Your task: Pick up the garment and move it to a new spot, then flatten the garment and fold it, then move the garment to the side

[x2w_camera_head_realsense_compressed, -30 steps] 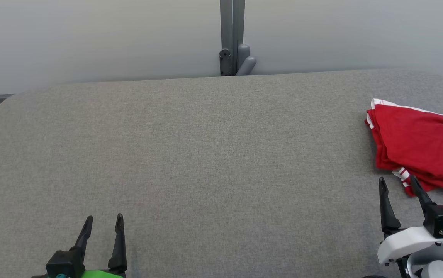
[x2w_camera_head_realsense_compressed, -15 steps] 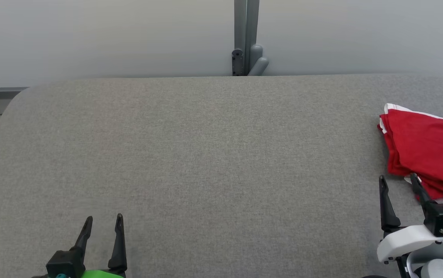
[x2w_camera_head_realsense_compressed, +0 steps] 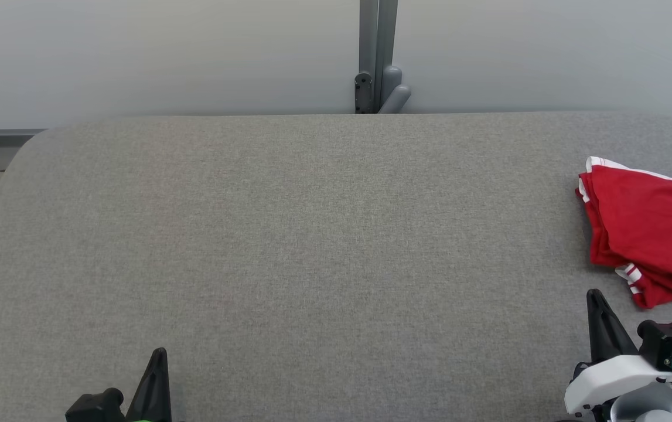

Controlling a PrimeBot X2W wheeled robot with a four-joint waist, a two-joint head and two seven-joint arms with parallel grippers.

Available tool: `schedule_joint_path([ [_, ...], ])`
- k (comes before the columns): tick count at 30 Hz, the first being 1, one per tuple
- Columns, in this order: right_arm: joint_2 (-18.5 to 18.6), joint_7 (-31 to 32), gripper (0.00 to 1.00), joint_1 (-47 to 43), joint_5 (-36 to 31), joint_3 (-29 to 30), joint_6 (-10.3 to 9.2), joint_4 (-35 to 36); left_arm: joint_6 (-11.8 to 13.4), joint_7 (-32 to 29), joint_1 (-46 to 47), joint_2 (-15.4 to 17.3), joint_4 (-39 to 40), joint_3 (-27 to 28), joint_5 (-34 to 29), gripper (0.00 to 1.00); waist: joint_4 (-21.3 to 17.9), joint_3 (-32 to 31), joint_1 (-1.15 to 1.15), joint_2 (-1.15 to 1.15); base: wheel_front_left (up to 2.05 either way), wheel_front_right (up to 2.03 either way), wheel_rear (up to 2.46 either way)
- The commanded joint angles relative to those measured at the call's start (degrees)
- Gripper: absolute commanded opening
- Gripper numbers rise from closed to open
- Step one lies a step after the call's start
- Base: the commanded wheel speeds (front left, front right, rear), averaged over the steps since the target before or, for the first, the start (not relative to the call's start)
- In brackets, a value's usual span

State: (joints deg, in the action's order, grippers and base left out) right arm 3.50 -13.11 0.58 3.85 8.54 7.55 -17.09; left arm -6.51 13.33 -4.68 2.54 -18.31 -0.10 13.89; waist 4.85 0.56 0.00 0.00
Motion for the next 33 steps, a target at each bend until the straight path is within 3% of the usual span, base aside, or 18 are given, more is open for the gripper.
schedule_joint_path([
  [1,0.4,0.7,0.00,1.5,3.0,0.3,-0.01,0.7,-0.1,-0.5,1.2,0.1,1.0,0.4,2.7,0.00,-0.1,0.0,0.00,0.00,0.00,0.00,0.00],
  [18,0.2,4.8,0.00,1.7,23.6,-0.6,-0.02,2.3,-0.3,-4.9,3.4,0.2,2.2,1.6,20.8,0.00,-0.8,-0.1,0.00,0.00,0.00,0.00,0.00],
  [33,0.0,7.8,0.00,2.3,36.7,-0.8,-0.03,2.9,-0.5,-7.9,4.9,0.2,2.8,2.4,32.5,0.00,-1.3,-0.1,0.00,0.00,0.00,0.00,0.00],
])
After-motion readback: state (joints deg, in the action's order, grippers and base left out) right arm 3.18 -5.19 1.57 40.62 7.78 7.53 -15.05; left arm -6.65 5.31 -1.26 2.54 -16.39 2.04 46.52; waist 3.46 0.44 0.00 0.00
